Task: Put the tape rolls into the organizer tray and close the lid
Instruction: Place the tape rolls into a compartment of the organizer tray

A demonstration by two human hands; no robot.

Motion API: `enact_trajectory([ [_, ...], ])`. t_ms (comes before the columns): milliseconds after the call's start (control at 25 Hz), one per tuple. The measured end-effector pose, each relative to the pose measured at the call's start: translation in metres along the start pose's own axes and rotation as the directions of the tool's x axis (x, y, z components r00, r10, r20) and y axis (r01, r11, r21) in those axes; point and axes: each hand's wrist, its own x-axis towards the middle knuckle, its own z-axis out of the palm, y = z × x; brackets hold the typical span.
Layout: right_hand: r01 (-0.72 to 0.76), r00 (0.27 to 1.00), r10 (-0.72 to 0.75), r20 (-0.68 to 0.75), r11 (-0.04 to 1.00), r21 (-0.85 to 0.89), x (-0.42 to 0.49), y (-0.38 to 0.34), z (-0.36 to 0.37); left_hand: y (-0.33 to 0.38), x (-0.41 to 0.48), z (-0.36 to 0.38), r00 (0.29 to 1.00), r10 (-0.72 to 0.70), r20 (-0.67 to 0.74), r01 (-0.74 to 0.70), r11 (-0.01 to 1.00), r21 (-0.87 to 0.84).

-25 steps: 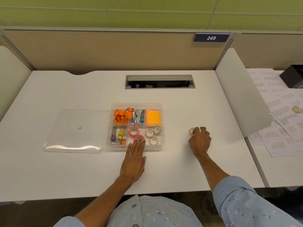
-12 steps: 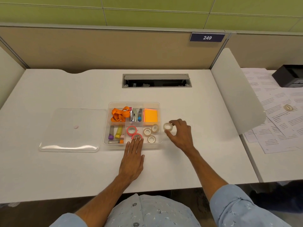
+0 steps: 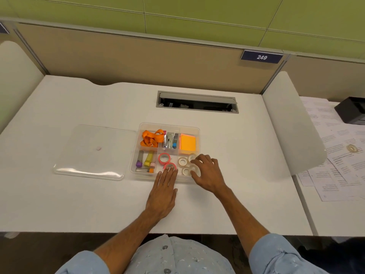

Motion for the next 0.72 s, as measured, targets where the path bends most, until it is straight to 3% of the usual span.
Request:
enact_trajectory([
  [200, 0.018, 1.0, -0.018, 0.007, 1.0, -0.019, 0.007, -0.011, 0.002, 0.002, 0.0, -0.003, 1.0, -0.005, 0.003, 0.005, 1.0, -0.01],
  [720, 0.119, 0.97, -0.059, 0.236, 0.961, -0.248, 0.027, -0.025, 0.032, -0.004, 0.001, 0.001, 1.0, 0.011, 0.001, -0.011, 0.999, -0.039],
])
